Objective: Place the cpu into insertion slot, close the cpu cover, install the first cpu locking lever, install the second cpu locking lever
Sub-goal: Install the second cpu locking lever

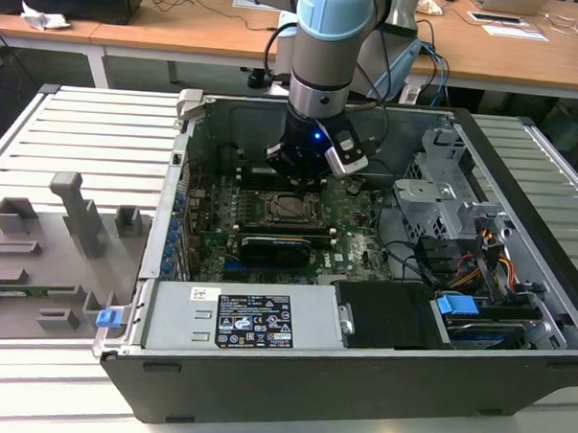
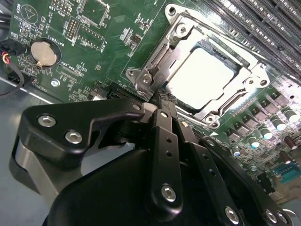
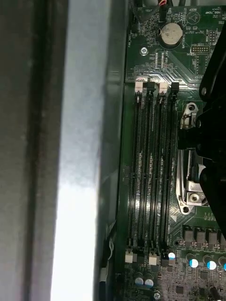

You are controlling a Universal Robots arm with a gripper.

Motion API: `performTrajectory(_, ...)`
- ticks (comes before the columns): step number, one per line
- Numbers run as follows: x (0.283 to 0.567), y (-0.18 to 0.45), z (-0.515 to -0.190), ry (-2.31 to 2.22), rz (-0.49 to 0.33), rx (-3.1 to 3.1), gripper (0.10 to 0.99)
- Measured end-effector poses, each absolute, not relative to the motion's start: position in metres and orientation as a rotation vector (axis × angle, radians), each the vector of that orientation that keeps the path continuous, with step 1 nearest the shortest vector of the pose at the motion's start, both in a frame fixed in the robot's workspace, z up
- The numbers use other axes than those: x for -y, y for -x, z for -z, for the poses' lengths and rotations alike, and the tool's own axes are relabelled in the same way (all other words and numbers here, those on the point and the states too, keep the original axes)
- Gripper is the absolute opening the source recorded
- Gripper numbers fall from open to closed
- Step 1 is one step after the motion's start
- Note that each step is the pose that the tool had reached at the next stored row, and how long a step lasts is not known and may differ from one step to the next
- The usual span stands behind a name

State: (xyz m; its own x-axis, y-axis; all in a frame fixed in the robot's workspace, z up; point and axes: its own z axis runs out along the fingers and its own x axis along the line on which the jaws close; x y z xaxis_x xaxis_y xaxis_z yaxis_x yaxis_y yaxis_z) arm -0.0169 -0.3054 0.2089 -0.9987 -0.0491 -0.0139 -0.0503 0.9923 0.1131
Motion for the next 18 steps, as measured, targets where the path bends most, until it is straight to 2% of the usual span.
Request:
performTrajectory(6, 0.309, 0.017, -0.213, 0.078, -0.178, -3.124, 0.106)
performTrajectory(13, 0.309, 0.017, -0.238, 0.078, -0.178, -3.125, 0.106)
performTrajectory(18, 0.314, 0.017, -0.239, 0.078, -0.178, -3.124, 0.106)
